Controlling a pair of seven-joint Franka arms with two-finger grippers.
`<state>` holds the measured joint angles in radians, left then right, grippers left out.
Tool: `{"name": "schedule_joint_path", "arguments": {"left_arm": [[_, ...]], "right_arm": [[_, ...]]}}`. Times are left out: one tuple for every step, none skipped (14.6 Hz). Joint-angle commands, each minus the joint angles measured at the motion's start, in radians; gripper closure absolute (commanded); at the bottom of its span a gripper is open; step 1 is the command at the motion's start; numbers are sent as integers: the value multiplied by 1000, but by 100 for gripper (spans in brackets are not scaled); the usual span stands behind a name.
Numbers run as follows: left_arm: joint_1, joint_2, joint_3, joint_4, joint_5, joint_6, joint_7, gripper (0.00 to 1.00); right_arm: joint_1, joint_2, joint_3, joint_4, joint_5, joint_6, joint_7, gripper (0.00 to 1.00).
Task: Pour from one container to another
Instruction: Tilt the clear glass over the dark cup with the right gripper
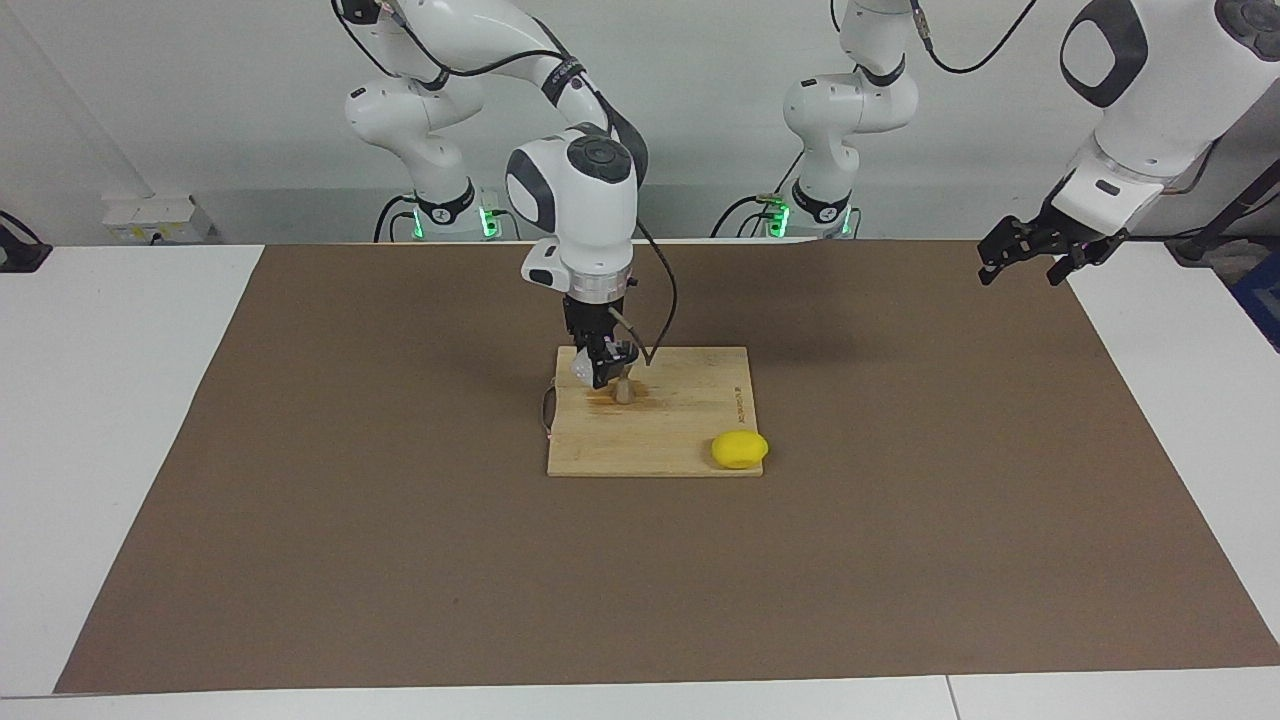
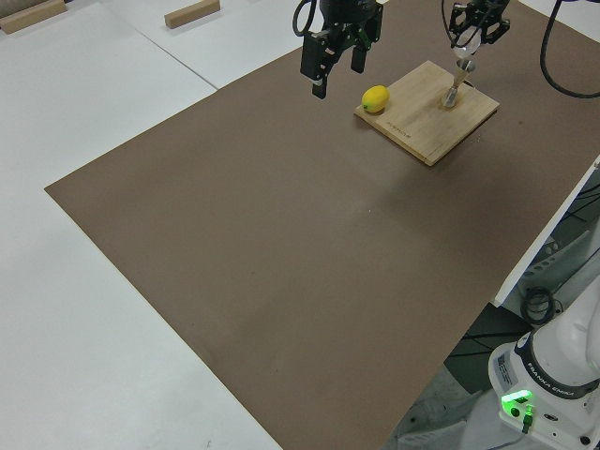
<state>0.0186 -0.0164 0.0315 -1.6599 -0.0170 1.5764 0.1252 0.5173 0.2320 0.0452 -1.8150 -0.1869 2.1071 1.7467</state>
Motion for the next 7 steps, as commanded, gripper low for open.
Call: {"name": "schedule_joint_path", "arguments": {"left_arm": [[-3, -16, -1, -9, 15, 1, -15, 0], [-3, -16, -1, -9, 15, 1, -13, 0], [-8, -16, -2, -9, 15, -3, -9, 0], [-12, -16, -2, -9, 15, -1, -12, 0], [-16, -19, -2, -11, 15, -3, -13, 0], [-16, -20, -4, -11, 15, -3, -13, 0], [-17, -20, -4, -12, 15, -4, -13, 0]], "right_arm": [[1, -40, 4, -44, -43, 13, 47, 100], [7, -40, 2, -46, -45, 13, 47, 100], [19, -40, 1, -46, -46, 13, 48, 100], [20, -42, 2, -46, -58, 13, 51, 100], [21, -43, 2, -52, -72, 13, 56, 100], [21, -45, 2, -56, -80, 13, 57, 100], [23, -49, 2, -59, -88, 13, 57, 100]]}}
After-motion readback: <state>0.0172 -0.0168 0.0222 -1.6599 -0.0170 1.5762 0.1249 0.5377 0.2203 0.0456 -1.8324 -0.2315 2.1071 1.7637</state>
